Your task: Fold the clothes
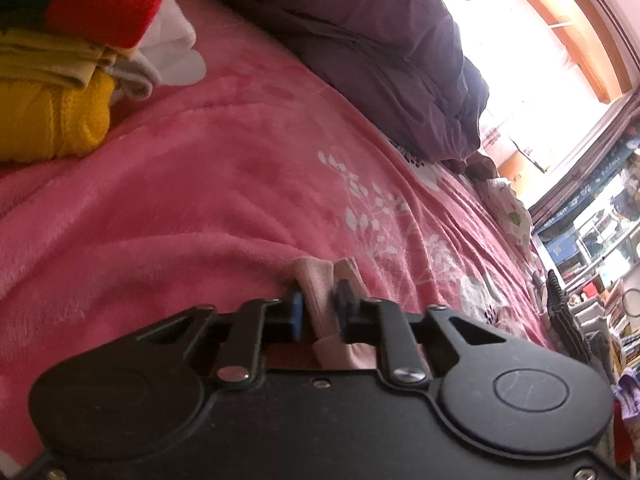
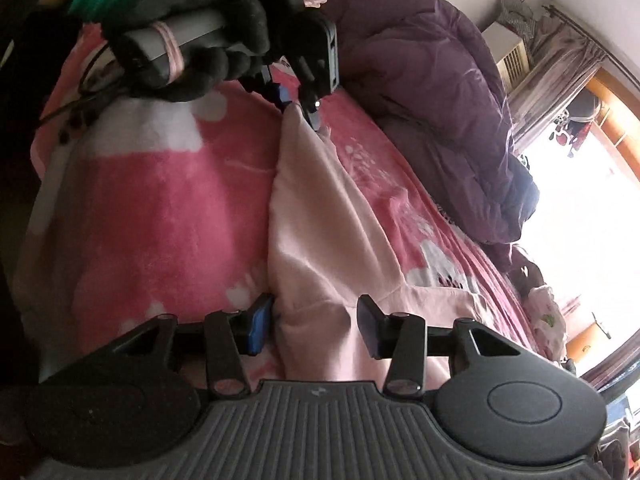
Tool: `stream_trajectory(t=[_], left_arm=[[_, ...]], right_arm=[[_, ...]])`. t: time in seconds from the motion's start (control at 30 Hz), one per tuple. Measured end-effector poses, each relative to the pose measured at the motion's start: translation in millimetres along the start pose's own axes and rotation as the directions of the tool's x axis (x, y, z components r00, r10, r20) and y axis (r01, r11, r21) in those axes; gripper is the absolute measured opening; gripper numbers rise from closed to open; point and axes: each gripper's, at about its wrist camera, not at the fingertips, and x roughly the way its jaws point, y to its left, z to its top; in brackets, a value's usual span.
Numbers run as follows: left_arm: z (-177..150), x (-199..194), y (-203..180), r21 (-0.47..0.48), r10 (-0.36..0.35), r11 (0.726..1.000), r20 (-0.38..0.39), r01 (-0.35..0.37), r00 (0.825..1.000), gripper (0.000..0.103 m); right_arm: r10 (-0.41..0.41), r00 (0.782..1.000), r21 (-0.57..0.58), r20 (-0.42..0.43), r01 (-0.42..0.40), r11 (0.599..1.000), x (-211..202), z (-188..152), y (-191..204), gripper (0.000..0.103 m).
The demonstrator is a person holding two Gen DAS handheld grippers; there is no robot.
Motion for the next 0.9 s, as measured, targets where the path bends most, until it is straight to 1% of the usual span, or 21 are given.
stream_trajectory(t=[0.03, 0.07, 0.1, 0.13, 0.17, 0.23, 0.33, 0.43, 0.47, 0.53, 0.57, 0.6, 0.63, 0.67, 0.7, 0.73, 0.77, 0.83, 0.9], left_arm=[[0.0, -0.5, -1.0, 0.012, -0.001, 1.000, 0.007, 0.001, 1.000, 0.005], [-0.1, -1.5, -2.3, 0.024, -0.001, 1.000, 0.017, 0.000, 1.000, 0.003], [-0.2, -3.2, -4.0, 0.036, 0.003, 0.999, 0.033, -0.005, 0.999, 0.003], [-0.1, -5.3, -5.8, 0.049, 0.009, 0.999, 0.053, -0.012, 0.999, 0.003], [0.0, -7.3, -7.7, 0.061, 0.015, 0.998, 0.073, -0.019, 0.997, 0.003], [-0.1, -8.0, -8.9, 0.077, 0.030, 0.996, 0.092, -0.037, 0.995, 0.003], [-2.1, -2.6, -9.3, 0.099, 0.056, 0.993, 0.091, -0.065, 0.994, 0.003], [-4.6, 5.4, -11.3, 0.134, 0.120, 0.982, 0.077, -0.129, 0.990, 0.004], [-4.3, 6.6, -11.6, 0.139, 0.135, 0.980, 0.073, -0.144, 0.988, 0.008], [-1.5, 6.0, -11.3, 0.133, 0.147, 0.979, 0.066, -0.155, 0.987, 0.010], [-0.2, 5.7, -11.1, 0.130, 0.153, 0.979, 0.062, -0.160, 0.986, 0.015], [1.0, 3.3, -11.9, 0.131, 0.165, 0.976, 0.071, -0.173, 0.984, 0.017], [1.3, -2.2, -14.2, 0.142, 0.187, 0.969, 0.099, -0.200, 0.977, 0.021], [0.8, -9.2, -17.6, 0.160, 0.210, 0.960, 0.136, -0.231, 0.968, 0.021], [-0.4, -16.8, -22.6, 0.183, 0.217, 0.951, 0.169, -0.247, 0.961, 0.021], [-2.2, -24.7, -28.6, 0.212, 0.212, 0.944, 0.195, -0.252, 0.958, 0.021], [-4.6, -31.3, -34.8, 0.242, 0.199, 0.938, 0.208, -0.247, 0.958, 0.021], [-14.5, -39.4, -49.3, 0.326, 0.145, 0.924, 0.181, -0.198, 0.973, 0.021], [-29.1, -43.6, -62.9, 0.421, 0.069, 0.900, 0.113, -0.111, 0.991, 0.021]], right_arm=[[-0.011, 1.000, -0.028, 0.009, 0.011, 1.000, 0.5, 1.8, 2.4, 0.036], [-0.026, 0.999, -0.061, 0.026, 0.027, 0.998, -0.6, 3.8, 5.7, 0.033], [-0.012, 0.999, -0.063, 0.031, 0.014, 0.998, -1.1, 5.7, 6.4, 0.029], [0.002, 0.999, -0.064, 0.034, 0.000, 0.998, -1.5, 7.6, 6.9, 0.018], [0.047, 0.999, -0.026, 0.010, -0.046, 0.999, 1.6, 8.7, 3.3, 0.014], [0.112, 0.994, 0.057, 0.002, -0.112, 0.992, 0.4, 8.7, -4.8, 0.012], [0.145, 0.989, 0.082, 0.017, -0.146, 0.986, -8.1, 4.8, -0.6, 0.012], [0.171, 0.985, 0.113, 0.008, -0.171, 0.979, -5.0, -0.4, 3.6, 0.014], [0.173, 0.985, 0.126, 0.006, -0.172, 0.977, -3.0, 0.2, 3.3, 0.014], [0.166, 0.986, 0.120, -0.002, -0.165, 0.979, -3.9, 3.9, 3.6, 0.014], [0.161, 0.987, 0.111, -0.008, -0.160, 0.981, -4.9, 6.6, 4.3, 0.014], [0.154, 0.988, 0.103, -0.005, -0.153, 0.983, -7.8, 8.4, 4.1, 0.017], [0.153, 0.988, 0.108, 0.005, -0.153, 0.982, -11.9, 9.6, 1.6, 0.019], [0.155, 0.988, 0.136, 0.025, -0.157, 0.978, -18.7, 10.2, -1.2, 0.022], [0.156, 0.987, 0.165, 0.046, -0.162, 0.973, -25.3, 10.9, -4.1, 0.027], [0.158, 0.985, 0.205, 0.066, -0.168, 0.964, -30.0, 11.8, -6.7, 0.030], [0.152, 0.985, 0.230, 0.079, -0.167, 0.959, -31.5, 11.2, -8.6, 0.031], [0.137, 0.987, 0.291, 0.089, -0.157, 0.944, -28.2, 10.5, -11.0, 0.031], [0.143, 0.986, 0.359, 0.083, -0.163, 0.919, -18.3, 8.1, -13.6, 0.031]])
